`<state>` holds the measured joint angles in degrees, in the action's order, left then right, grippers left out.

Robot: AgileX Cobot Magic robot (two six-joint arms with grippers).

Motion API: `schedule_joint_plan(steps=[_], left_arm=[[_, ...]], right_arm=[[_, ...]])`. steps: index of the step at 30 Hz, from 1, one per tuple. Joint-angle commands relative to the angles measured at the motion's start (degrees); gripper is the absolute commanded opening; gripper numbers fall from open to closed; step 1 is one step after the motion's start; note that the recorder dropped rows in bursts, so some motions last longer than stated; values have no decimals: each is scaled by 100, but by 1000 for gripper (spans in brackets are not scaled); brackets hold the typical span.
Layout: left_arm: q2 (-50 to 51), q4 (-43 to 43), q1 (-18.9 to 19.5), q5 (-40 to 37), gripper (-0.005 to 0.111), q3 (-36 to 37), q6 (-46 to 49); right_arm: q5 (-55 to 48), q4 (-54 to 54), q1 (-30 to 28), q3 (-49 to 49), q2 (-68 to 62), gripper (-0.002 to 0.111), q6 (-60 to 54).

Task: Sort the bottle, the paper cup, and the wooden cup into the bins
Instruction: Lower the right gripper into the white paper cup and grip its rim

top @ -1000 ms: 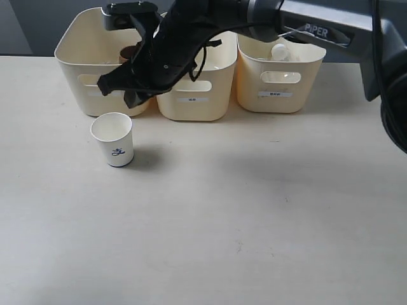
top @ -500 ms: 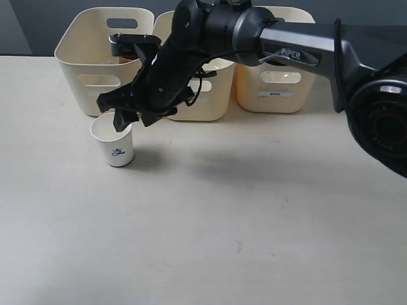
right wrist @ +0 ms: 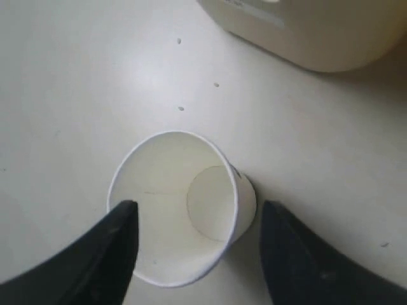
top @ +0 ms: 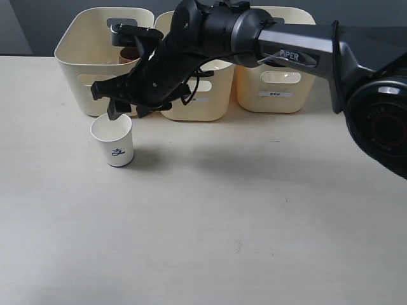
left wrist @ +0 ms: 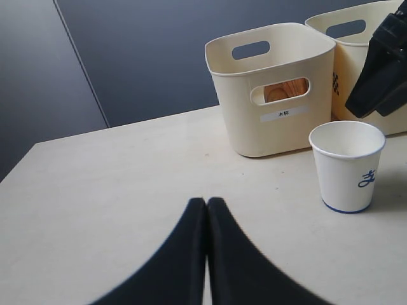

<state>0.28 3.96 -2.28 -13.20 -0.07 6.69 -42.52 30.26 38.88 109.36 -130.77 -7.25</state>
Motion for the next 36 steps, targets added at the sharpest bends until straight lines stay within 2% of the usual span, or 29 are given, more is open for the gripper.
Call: schedule_joint_plan(steps=[1,36], left_arm=[[-28,0,-18,31,0,7,-11],[-28,0,-18,31,0,7,-11]], right_arm=[[102,22,-3,4,19,55,39],[115,-16,182,0,-325,55,107]])
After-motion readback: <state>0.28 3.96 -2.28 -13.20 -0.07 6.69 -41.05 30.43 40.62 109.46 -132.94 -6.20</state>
